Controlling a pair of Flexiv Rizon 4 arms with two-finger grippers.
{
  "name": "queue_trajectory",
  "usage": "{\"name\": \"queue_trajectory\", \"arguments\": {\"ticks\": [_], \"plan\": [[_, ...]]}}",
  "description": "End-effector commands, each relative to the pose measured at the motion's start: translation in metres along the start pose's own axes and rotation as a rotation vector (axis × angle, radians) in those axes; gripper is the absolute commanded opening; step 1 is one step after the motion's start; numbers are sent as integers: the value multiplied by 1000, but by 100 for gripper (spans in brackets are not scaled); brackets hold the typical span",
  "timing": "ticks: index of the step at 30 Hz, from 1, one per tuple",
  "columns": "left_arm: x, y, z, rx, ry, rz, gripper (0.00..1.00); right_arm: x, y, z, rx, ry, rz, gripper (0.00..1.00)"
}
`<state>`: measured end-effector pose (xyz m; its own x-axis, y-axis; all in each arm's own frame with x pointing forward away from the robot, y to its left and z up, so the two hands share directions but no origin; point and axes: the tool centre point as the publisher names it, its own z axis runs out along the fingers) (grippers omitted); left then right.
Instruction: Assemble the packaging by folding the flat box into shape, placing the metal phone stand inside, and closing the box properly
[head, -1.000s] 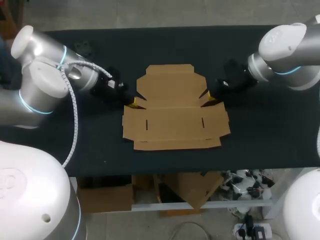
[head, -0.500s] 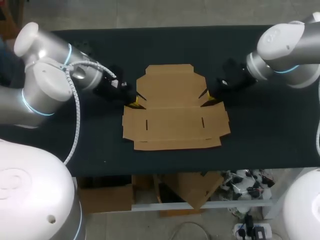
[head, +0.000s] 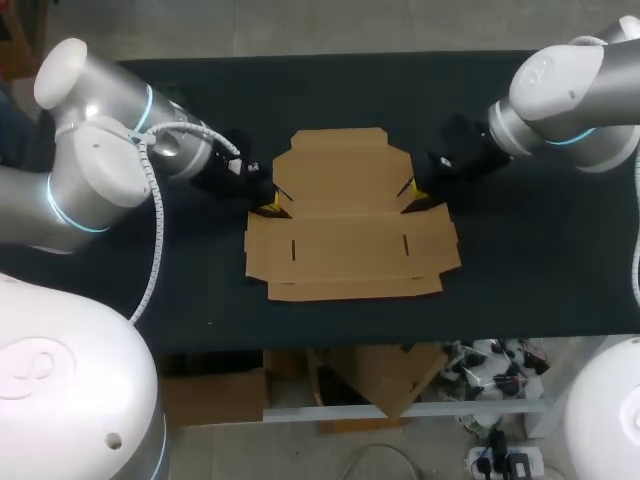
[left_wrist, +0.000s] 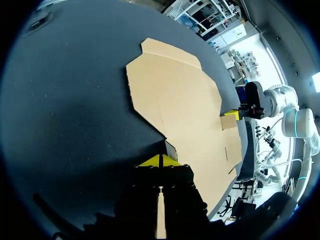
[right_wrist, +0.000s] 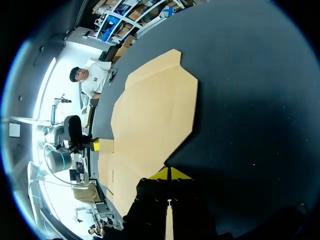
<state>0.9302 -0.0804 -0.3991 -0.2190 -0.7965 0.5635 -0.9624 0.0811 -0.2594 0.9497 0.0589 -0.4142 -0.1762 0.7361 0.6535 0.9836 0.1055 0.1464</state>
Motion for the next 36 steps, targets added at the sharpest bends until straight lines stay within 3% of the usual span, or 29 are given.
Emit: {"name": "queue_trajectory", "arguments": {"ticks": [1,36], "plan": [[4,0,-2,-1,-14,-2,0,5,-2,-1,-2,-21,3,0],[17,-1,9,-34,-65,4,0,15,0,5,21,-96,37,0]]}}
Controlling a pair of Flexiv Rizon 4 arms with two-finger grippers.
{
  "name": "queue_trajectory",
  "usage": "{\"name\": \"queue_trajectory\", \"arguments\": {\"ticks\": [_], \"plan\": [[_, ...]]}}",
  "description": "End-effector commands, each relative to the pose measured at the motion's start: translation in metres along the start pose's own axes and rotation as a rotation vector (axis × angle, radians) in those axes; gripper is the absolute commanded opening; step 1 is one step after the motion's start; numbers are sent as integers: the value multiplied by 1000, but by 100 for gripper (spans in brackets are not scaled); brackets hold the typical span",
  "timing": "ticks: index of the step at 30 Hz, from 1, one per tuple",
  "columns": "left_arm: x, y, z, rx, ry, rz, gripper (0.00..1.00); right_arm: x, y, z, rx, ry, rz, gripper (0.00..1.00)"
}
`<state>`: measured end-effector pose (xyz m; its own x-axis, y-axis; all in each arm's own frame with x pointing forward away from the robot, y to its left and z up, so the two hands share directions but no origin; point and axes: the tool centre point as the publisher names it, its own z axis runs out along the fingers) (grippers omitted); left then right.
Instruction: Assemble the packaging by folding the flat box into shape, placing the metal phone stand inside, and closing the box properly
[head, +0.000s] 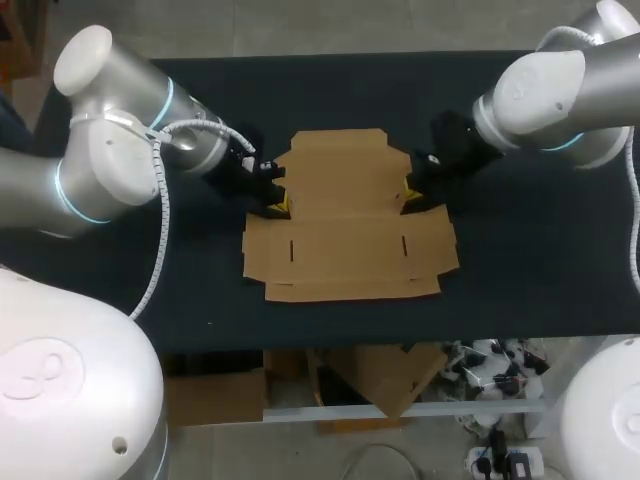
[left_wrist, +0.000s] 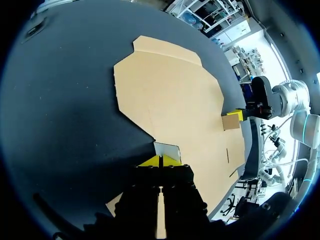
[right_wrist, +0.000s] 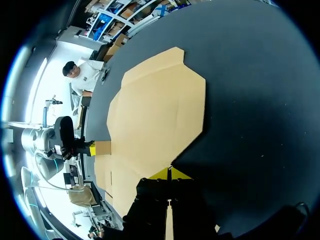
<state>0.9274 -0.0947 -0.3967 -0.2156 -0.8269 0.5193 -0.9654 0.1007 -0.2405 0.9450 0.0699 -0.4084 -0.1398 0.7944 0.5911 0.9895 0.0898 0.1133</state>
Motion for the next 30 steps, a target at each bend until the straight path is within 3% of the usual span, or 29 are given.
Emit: {"name": "queue_trajectory", "arguments": {"ticks": [1,30], "plan": [[4,-2,3,-8,-11,-1,0,2,2,3,6,-13,6,0],[12,0,13,-5,-60,-2,0,10,-2,5,3,-93,47,0]]}}
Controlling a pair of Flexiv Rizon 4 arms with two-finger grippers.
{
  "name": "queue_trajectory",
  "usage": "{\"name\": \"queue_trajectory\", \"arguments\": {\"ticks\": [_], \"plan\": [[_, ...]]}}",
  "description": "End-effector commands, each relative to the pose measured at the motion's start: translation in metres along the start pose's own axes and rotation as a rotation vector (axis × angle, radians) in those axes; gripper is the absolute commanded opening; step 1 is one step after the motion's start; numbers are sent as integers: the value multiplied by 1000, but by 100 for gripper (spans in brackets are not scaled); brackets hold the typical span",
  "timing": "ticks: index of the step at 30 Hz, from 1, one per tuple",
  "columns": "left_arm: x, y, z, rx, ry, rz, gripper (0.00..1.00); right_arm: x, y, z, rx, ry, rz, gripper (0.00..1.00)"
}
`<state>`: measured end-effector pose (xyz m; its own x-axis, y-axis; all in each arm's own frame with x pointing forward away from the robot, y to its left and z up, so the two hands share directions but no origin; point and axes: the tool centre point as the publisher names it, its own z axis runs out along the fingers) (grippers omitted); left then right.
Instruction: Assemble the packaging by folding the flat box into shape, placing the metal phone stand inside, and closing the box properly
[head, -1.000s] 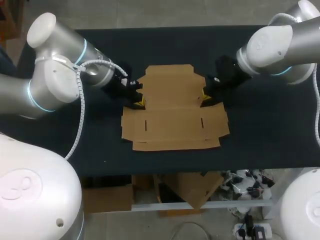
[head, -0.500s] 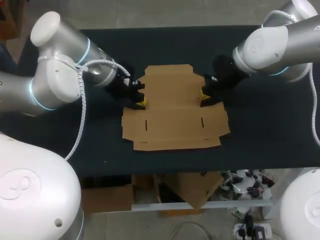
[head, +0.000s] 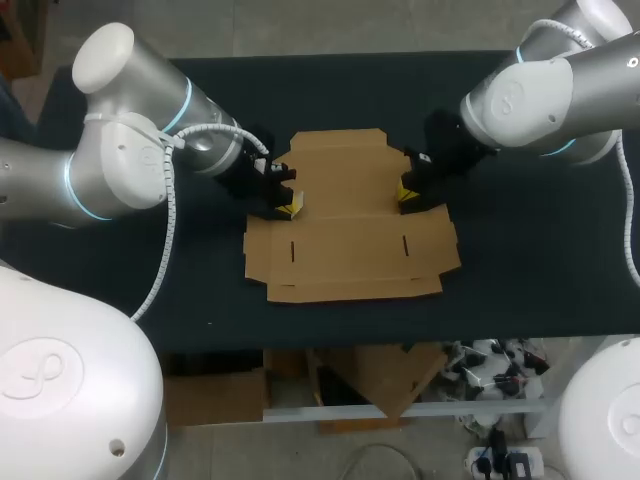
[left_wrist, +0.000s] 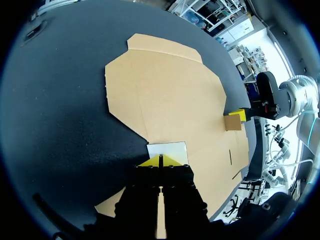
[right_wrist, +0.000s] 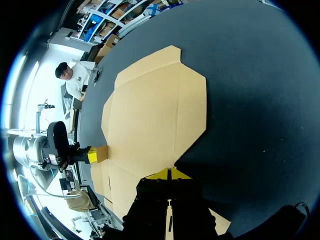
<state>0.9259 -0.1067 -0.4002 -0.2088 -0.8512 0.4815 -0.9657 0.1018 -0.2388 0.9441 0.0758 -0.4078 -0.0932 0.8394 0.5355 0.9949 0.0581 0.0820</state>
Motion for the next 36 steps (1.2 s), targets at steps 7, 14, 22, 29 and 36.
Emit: {"name": "queue_trajectory", "arguments": {"ticks": [7,14,22,29,36], "plan": [[5,0,7,-8,-23,-3,0,6,-1,3,-2,-36,5,0],[6,-1,11,-15,-30,-3,0,7,-1,6,3,-50,7,0],[7,-2,14,-15,-41,-5,0,8,-5,9,7,-73,14,0],[8,-2,17,-15,-58,-6,0,9,-8,11,4,-91,16,0],[8,-2,18,-9,-76,-10,0,11,-9,13,7,-107,11,0]]}}
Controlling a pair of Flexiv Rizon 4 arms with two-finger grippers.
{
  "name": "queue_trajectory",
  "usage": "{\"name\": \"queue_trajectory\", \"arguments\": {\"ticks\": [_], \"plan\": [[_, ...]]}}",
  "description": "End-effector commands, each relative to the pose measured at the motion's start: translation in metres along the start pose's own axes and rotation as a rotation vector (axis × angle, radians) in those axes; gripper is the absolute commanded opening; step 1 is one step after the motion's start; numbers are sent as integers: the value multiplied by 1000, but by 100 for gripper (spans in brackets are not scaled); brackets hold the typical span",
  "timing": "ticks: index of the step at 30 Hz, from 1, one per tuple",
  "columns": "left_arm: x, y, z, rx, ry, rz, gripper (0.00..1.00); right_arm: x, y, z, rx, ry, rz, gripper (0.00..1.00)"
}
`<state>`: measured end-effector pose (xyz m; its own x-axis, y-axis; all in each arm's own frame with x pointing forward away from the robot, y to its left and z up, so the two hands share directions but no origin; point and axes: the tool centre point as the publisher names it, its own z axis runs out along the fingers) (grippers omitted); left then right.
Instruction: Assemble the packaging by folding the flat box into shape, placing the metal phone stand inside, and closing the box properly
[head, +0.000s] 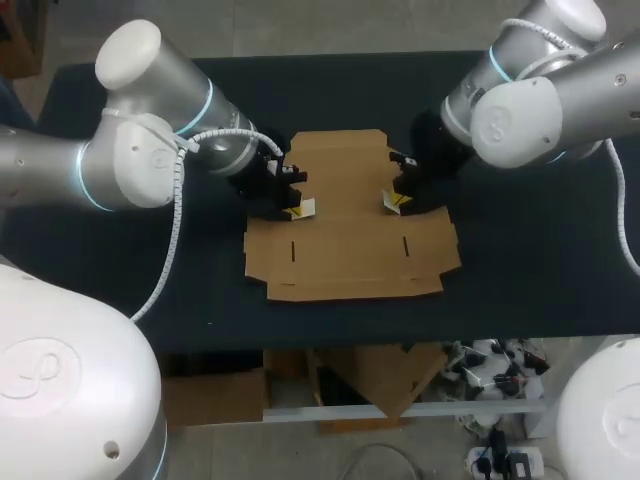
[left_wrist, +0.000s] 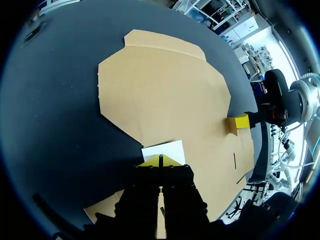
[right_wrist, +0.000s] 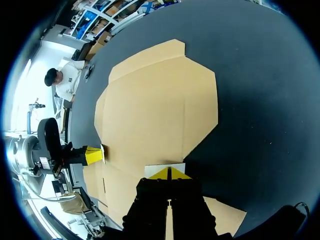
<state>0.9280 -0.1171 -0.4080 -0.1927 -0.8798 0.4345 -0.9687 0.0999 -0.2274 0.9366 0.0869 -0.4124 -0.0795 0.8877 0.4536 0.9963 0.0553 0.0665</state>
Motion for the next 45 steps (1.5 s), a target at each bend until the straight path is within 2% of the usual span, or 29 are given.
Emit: {"name": "queue_trajectory", "arguments": {"ticks": [1,9,16,32,39,45], "plan": [[4,-1,6,1,-20,-4,0,4,-2,3,-4,-17,0,0],[4,0,8,5,-35,-8,0,7,-3,7,0,-60,3,0],[7,2,9,23,-93,-20,0,12,-4,13,7,-114,14,0],[5,3,19,46,-191,-37,0,7,-8,25,25,-151,50,0],[5,5,25,75,-270,-46,0,2,-8,26,25,-160,63,0],[5,5,22,71,-277,-53,0,1,-7,26,22,-164,63,0]]}}
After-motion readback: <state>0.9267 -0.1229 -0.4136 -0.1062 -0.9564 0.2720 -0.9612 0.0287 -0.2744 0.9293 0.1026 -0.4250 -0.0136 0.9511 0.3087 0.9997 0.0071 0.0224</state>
